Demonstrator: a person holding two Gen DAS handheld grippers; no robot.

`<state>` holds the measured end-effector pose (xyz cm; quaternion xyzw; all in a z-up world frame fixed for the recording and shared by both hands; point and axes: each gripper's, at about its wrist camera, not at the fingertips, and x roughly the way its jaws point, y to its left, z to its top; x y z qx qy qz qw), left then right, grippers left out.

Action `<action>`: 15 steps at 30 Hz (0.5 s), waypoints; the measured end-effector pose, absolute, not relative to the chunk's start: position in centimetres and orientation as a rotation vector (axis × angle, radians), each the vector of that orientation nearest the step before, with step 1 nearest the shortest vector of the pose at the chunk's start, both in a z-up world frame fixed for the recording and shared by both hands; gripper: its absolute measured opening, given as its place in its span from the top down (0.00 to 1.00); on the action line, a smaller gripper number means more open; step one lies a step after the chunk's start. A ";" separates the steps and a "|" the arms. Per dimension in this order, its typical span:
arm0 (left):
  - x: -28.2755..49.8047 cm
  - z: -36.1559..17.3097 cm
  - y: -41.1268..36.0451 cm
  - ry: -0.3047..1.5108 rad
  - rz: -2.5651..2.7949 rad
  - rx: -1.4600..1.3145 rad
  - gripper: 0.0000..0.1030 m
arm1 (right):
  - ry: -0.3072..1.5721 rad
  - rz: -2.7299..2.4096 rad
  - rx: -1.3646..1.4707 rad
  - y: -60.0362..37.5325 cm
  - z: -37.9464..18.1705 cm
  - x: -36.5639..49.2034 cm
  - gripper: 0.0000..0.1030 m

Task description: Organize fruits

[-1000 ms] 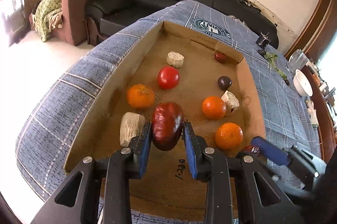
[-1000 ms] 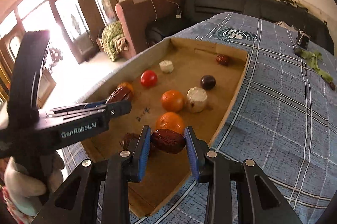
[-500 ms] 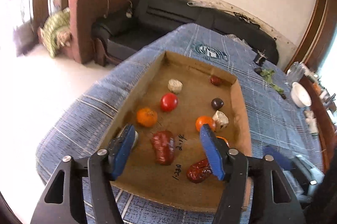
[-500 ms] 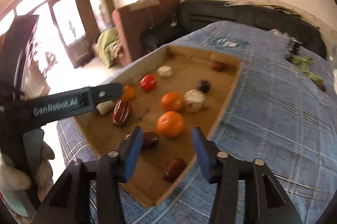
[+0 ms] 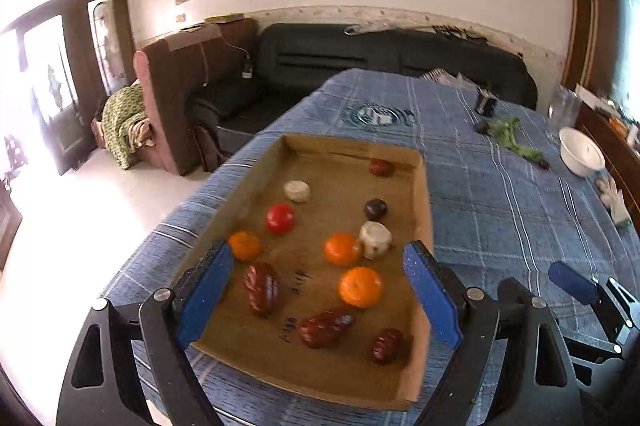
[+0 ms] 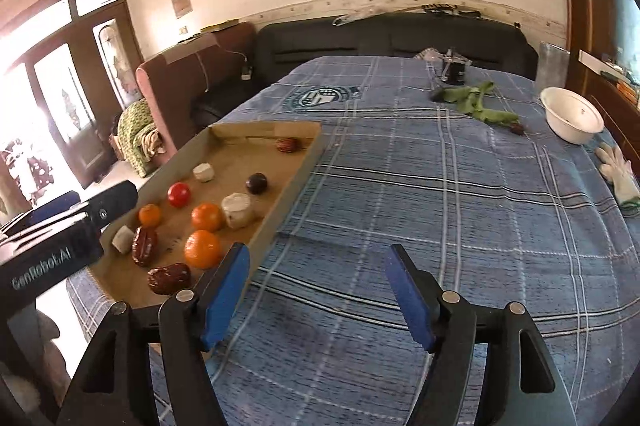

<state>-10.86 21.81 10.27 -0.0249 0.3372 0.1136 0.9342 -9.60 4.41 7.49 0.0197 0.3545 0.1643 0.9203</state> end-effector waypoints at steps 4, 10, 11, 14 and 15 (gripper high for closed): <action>-10.4 9.8 20.8 0.708 0.219 -0.044 0.16 | 0.732 0.326 0.039 3.7 7.1 -9.7 0.25; -9.8 9.4 19.9 0.733 0.201 -0.042 0.16 | 0.740 0.310 0.045 2.6 6.7 -9.5 0.23; -9.7 9.3 19.7 0.738 0.198 -0.041 0.16 | 0.742 0.308 0.046 2.5 6.6 -9.5 0.23; -9.6 9.1 19.5 0.744 0.193 -0.038 0.16 | 0.750 0.306 0.051 2.3 6.4 -9.4 0.23; -9.6 9.1 19.4 0.745 0.192 -0.036 0.16 | 0.751 0.306 0.053 2.2 6.4 -9.4 0.23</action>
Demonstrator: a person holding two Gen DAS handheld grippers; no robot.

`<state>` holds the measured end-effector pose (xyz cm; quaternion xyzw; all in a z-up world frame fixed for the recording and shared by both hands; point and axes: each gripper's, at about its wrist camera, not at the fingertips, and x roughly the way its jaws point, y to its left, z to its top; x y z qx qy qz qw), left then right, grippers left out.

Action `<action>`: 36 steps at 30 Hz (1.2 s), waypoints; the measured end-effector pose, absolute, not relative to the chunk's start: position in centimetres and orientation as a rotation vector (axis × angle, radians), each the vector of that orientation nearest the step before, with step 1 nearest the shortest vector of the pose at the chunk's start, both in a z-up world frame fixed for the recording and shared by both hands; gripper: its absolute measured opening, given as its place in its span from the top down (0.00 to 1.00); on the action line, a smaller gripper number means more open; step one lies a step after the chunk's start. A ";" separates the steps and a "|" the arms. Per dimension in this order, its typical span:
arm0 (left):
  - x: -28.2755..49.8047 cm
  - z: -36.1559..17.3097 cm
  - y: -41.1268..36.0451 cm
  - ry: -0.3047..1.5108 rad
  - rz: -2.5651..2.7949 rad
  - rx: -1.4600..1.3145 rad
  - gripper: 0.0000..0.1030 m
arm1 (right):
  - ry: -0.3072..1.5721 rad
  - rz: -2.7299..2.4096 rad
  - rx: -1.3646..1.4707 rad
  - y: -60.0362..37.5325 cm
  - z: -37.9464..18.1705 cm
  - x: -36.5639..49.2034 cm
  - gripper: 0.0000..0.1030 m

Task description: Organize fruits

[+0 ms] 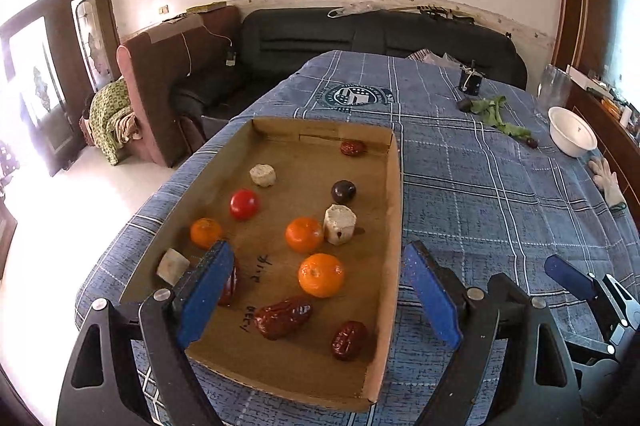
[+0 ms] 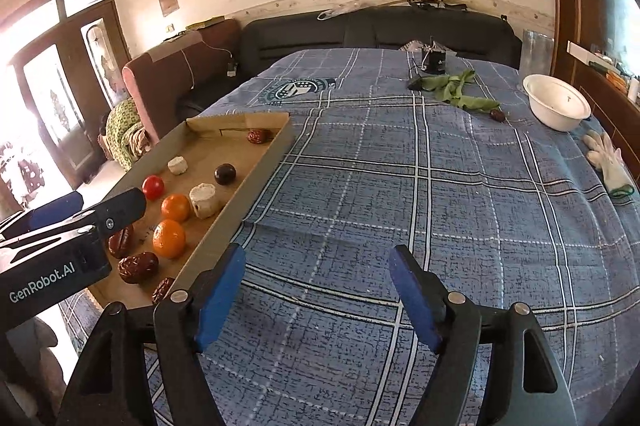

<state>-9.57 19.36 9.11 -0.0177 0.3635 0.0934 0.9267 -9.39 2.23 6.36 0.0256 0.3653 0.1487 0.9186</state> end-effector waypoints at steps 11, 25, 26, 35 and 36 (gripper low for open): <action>-9.3 8.6 19.9 0.763 0.185 -0.052 0.16 | 0.766 0.306 0.035 2.8 6.0 -9.3 0.19; -9.4 8.3 20.9 0.764 0.180 -0.081 0.16 | 0.776 0.308 -0.009 4.2 5.9 -9.3 0.18; -9.4 8.3 21.1 0.762 0.181 -0.084 0.16 | 0.776 0.308 -0.012 4.3 5.9 -9.4 0.17; -10.1 8.6 22.1 0.743 0.196 -0.107 0.16 | 0.772 0.313 -0.034 5.1 6.0 -9.6 0.17; -10.2 8.7 22.1 0.740 0.198 -0.108 0.16 | 0.770 0.313 -0.037 5.2 6.0 -9.7 0.17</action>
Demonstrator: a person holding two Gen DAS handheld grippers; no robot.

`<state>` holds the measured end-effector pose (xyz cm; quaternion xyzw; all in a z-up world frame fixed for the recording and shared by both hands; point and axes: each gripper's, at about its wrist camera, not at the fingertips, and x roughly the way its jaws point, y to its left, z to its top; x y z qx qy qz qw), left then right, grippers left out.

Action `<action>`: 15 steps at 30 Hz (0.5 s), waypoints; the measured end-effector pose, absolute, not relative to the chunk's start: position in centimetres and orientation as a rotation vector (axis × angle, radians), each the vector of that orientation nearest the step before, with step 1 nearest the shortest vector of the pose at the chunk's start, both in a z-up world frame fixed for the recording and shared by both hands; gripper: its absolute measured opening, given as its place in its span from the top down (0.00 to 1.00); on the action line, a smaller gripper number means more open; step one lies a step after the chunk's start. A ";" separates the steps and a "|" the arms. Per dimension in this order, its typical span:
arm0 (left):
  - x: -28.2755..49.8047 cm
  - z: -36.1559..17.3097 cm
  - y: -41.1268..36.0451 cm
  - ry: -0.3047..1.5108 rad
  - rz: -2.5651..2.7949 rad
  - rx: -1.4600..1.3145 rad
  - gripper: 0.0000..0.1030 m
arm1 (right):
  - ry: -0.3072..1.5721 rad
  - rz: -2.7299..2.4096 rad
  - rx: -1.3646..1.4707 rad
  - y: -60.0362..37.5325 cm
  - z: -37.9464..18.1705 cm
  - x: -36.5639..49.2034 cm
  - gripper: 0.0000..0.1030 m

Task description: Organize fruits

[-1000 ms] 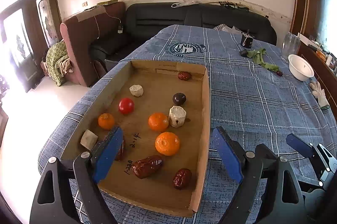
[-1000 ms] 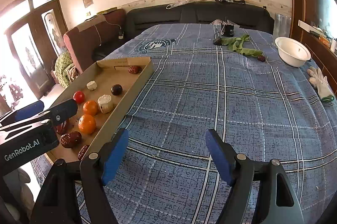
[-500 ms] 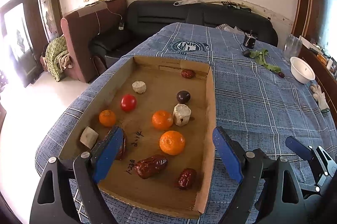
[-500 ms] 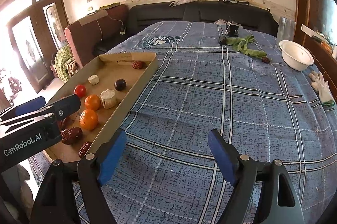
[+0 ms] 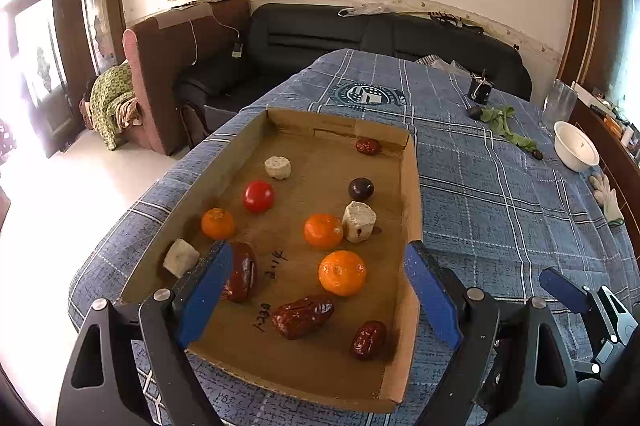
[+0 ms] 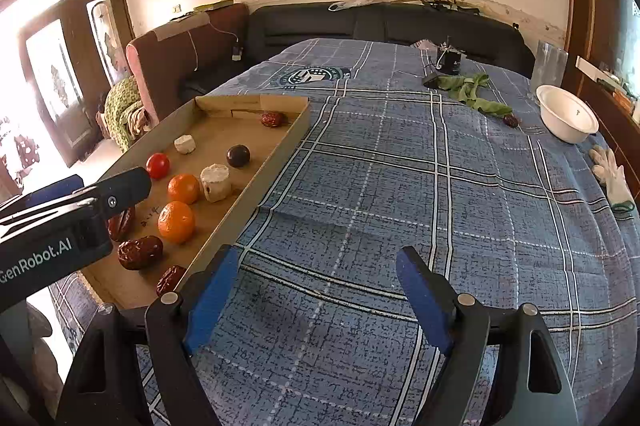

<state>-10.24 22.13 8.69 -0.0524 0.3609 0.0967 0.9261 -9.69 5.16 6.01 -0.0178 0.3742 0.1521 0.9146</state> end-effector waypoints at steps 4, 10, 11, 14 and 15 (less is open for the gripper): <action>-10.9 9.2 22.2 0.712 0.219 -0.100 0.16 | 0.762 0.312 -0.041 5.2 6.3 -10.0 0.17; -14.5 12.1 21.8 0.494 0.334 -0.048 0.05 | 0.733 0.314 -0.051 5.4 7.1 -11.0 0.16; -15.0 12.5 21.8 0.467 0.349 -0.047 0.00 | 0.729 0.314 -0.052 5.4 7.2 -11.2 0.15; -16.9 13.5 21.9 0.387 0.400 -0.063 0.00 | 0.716 0.317 -0.056 5.5 7.6 -11.7 0.15; -17.2 13.5 22.0 0.377 0.408 -0.067 0.00 | 0.713 0.319 -0.057 5.6 7.7 -11.9 0.15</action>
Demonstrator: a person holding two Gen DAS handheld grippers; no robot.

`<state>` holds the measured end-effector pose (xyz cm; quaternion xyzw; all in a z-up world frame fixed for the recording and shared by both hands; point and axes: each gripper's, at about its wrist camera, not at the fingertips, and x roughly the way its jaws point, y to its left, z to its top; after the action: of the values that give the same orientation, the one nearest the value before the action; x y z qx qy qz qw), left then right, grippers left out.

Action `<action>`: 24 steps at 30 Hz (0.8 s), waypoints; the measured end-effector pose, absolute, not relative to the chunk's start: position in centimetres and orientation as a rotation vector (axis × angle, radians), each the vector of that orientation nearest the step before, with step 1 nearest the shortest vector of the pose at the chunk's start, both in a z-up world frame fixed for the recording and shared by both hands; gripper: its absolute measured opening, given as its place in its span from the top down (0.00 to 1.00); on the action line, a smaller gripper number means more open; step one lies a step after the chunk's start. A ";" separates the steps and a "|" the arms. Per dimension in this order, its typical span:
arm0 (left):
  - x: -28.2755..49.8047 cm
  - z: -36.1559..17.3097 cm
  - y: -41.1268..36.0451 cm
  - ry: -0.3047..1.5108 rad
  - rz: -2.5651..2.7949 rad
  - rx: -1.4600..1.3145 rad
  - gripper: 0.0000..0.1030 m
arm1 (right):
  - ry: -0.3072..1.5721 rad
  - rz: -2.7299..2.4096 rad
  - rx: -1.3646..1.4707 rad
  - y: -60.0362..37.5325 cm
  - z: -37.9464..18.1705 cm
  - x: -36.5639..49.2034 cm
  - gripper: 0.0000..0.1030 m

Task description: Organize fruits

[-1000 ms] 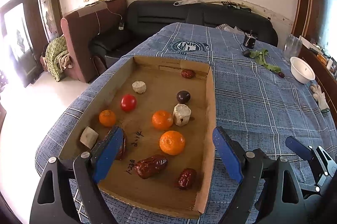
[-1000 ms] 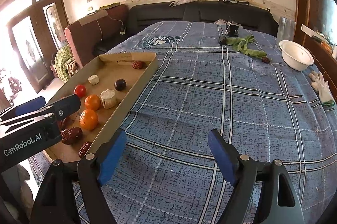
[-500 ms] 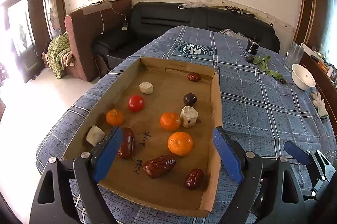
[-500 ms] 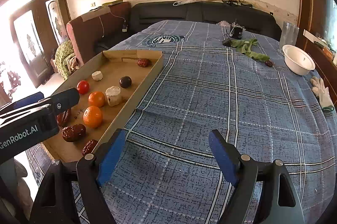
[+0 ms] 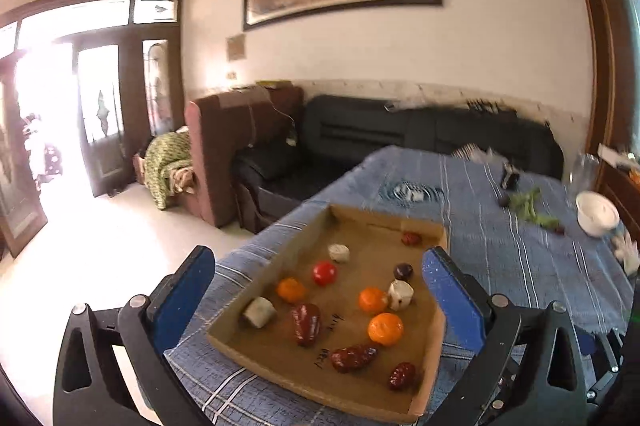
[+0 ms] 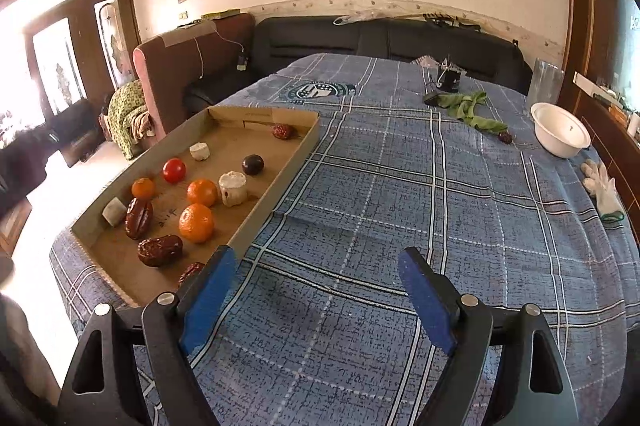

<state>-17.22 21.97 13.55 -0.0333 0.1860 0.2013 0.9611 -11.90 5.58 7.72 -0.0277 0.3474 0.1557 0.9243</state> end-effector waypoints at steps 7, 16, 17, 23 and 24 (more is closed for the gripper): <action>-17.1 12.9 21.8 0.449 0.346 -0.062 0.00 | 0.692 0.327 -0.070 6.1 8.2 -13.0 0.13; -16.4 11.7 23.2 0.540 0.300 -0.144 0.00 | 0.696 0.333 -0.093 6.8 7.9 -13.4 0.12; -16.2 11.5 23.3 0.549 0.293 -0.151 0.00 | 0.697 0.334 -0.095 6.9 7.9 -13.4 0.12; -15.4 10.5 23.8 0.593 0.270 -0.174 0.00 | 0.704 0.347 -0.115 7.7 7.5 -13.4 0.11; -15.3 10.3 23.9 0.599 0.267 -0.177 0.00 | 0.705 0.348 -0.118 7.9 7.5 -13.4 0.11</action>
<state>-15.32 23.87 10.32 -0.0866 0.2938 0.1309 0.9429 -13.36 7.87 7.48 -0.0575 0.3432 0.1696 0.9220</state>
